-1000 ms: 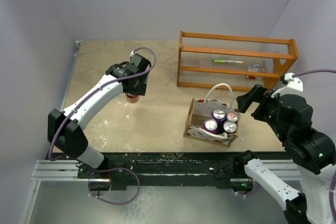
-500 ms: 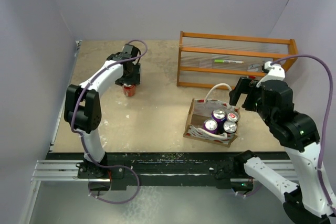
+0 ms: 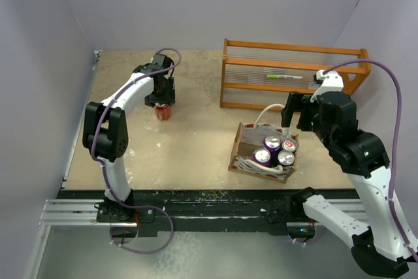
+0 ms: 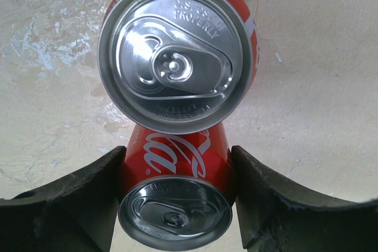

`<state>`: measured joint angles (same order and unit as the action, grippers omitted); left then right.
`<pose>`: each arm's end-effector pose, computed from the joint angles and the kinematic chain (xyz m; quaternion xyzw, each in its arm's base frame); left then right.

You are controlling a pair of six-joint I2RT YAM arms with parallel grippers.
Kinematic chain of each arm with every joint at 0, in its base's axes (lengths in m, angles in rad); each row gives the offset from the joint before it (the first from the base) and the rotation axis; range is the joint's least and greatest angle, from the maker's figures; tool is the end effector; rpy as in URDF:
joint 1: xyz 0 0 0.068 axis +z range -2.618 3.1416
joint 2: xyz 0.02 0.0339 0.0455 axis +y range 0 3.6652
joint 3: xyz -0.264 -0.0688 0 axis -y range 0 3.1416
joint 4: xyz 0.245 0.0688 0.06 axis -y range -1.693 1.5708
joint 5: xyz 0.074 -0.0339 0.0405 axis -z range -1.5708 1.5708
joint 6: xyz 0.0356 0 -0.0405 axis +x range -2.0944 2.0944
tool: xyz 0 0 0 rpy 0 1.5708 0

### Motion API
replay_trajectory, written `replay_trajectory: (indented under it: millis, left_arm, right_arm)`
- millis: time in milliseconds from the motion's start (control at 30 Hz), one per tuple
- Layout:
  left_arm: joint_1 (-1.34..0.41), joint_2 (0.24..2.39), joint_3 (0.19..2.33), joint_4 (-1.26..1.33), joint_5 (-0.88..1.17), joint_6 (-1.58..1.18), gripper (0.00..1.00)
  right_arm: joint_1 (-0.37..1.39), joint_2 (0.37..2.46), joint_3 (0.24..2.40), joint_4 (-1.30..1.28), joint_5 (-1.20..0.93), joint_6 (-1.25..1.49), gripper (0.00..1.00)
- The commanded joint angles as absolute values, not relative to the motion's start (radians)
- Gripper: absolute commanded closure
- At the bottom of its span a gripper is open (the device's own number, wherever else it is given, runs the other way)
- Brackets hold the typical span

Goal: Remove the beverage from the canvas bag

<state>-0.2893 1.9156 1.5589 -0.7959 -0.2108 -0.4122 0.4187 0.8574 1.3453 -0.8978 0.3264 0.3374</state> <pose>0.3893 -0.1081 0.2332 -0.0815 0.9696 0.0257 0.2292 0.1274 0.0442 0.4380 0.0555 0.8280 0.0735 0.5530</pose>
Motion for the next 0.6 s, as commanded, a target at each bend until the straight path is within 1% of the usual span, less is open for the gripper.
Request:
replay_trajectory:
  millis: [0, 33, 133, 300, 467, 567]
  left_arm:
    - [-0.272, 1.933, 1.619, -0.788, -0.220, -0.464, 0.46]
    - [-0.273, 1.932, 1.623, -0.797, -0.228, -0.474, 0.37]
    - [-0.272, 1.927, 1.622, -0.802, -0.222, -0.478, 0.18]
    - [-0.272, 1.903, 1.646, -0.811, -0.193, -0.456, 0.00]
    - [-0.272, 1.832, 1.658, -0.810, -0.153, -0.450, 0.01]
    - [-0.274, 1.760, 1.634, -0.802, -0.037, -0.475, 0.01]
  right_arm:
    - [0.419, 0.857, 1.350, -0.843, 0.342, 0.273, 0.00]
    - [0.419, 0.855, 1.349, -0.844, 0.342, 0.268, 0.00]
    - [0.419, 0.847, 1.348, -0.845, 0.346, 0.258, 0.00]
    - [0.419, 0.841, 1.358, -0.847, 0.350, 0.249, 0.00]
    - [0.419, 0.835, 1.383, -0.859, 0.347, 0.259, 0.00]
    - [0.418, 0.824, 1.397, -0.879, 0.340, 0.285, 0.00]
